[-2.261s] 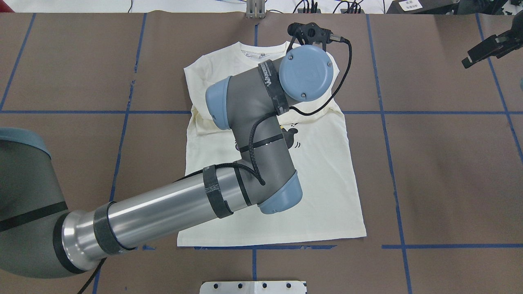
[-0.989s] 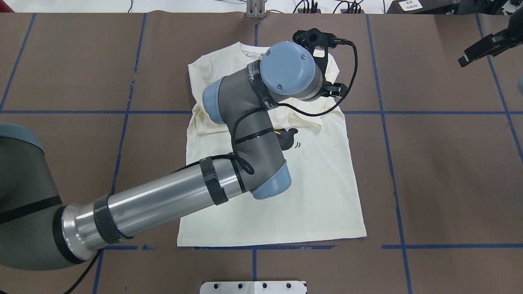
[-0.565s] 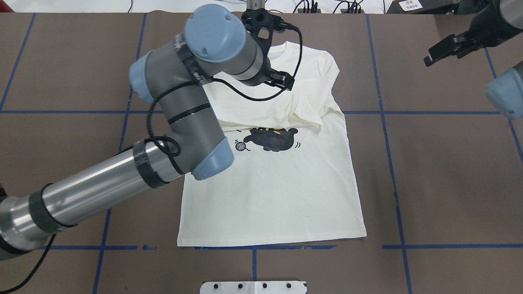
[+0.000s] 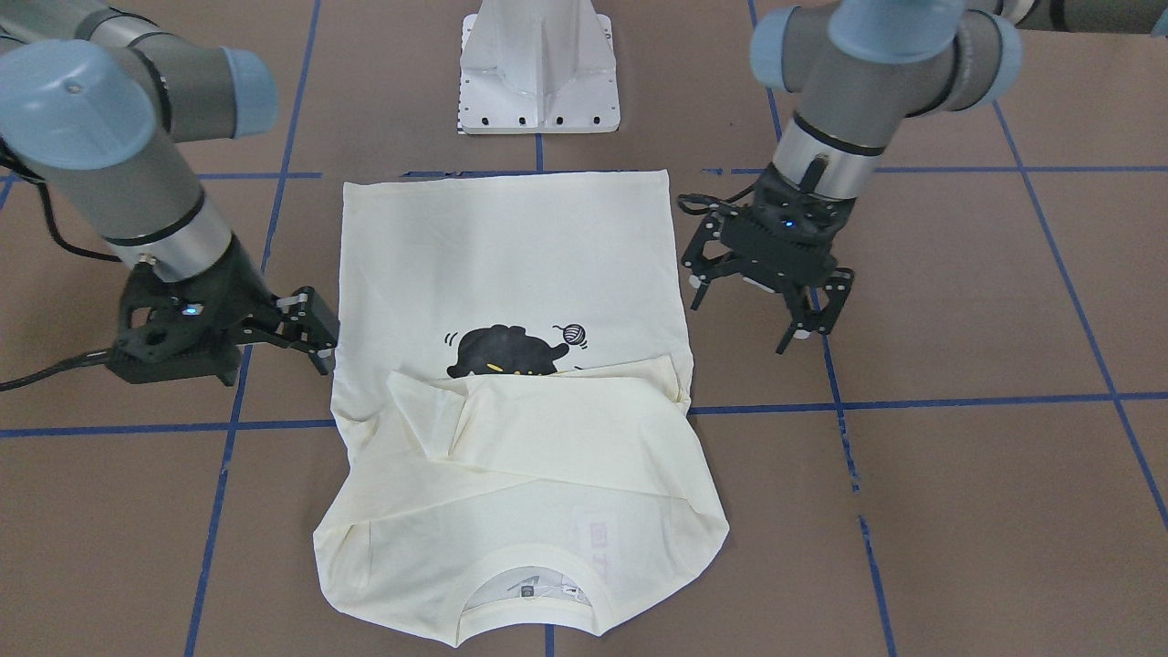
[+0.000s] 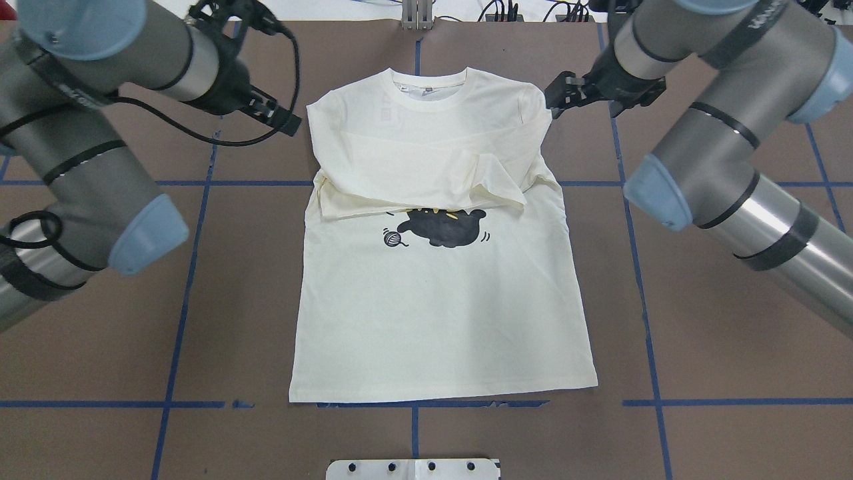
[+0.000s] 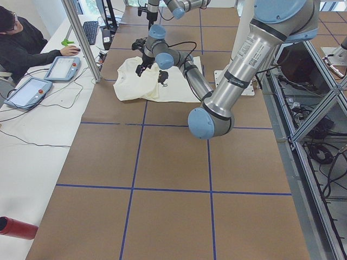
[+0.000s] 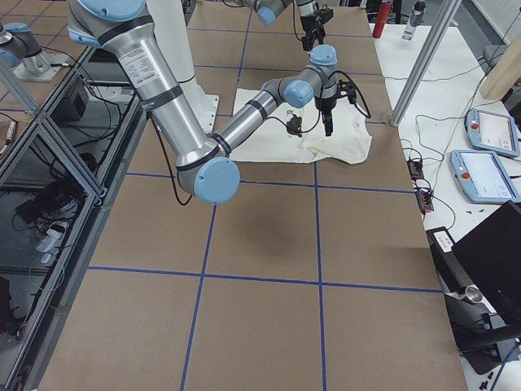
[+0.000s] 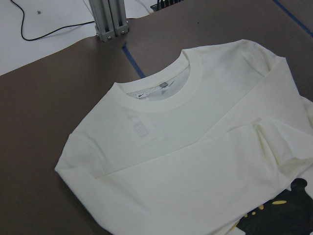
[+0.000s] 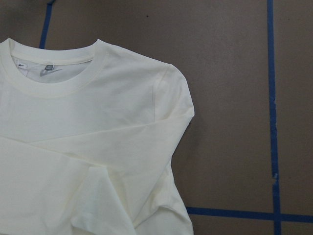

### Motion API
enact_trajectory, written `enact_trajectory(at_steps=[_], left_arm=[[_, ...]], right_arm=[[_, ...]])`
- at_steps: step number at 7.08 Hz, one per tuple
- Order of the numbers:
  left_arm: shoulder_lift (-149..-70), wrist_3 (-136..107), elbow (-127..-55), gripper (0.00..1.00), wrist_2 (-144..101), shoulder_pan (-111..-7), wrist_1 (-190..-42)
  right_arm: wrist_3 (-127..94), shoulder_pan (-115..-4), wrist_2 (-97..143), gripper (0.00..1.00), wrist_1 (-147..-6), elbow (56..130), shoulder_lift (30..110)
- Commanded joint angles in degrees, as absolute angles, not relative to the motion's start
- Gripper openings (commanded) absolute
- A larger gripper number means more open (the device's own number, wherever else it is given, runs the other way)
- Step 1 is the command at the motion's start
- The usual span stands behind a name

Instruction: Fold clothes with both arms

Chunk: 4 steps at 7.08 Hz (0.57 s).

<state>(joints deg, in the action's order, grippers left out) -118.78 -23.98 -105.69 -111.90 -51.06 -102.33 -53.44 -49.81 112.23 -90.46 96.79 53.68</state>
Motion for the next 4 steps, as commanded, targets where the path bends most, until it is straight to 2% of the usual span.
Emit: enact_trajectory(at_steps=[1,3,4], left_arm=[[-112.24,-14.36,-108.72,1.0,-114.25,-56.32,-102.48],[-111.54,-14.41,-108.72,1.0,-116.71,-57.39,-102.57],[-111.27,-14.33,-108.63,1.0,-116.72,-57.39,-102.83]], right_arm=[[-65.24,-41.69,102.16,0.88,-94.31,87.77,43.2],[-72.75,-37.9,95.39,0.75,-93.96,77.39,36.67],[-74.43,-36.49,93.36,0.64,-93.96,75.78,36.56]])
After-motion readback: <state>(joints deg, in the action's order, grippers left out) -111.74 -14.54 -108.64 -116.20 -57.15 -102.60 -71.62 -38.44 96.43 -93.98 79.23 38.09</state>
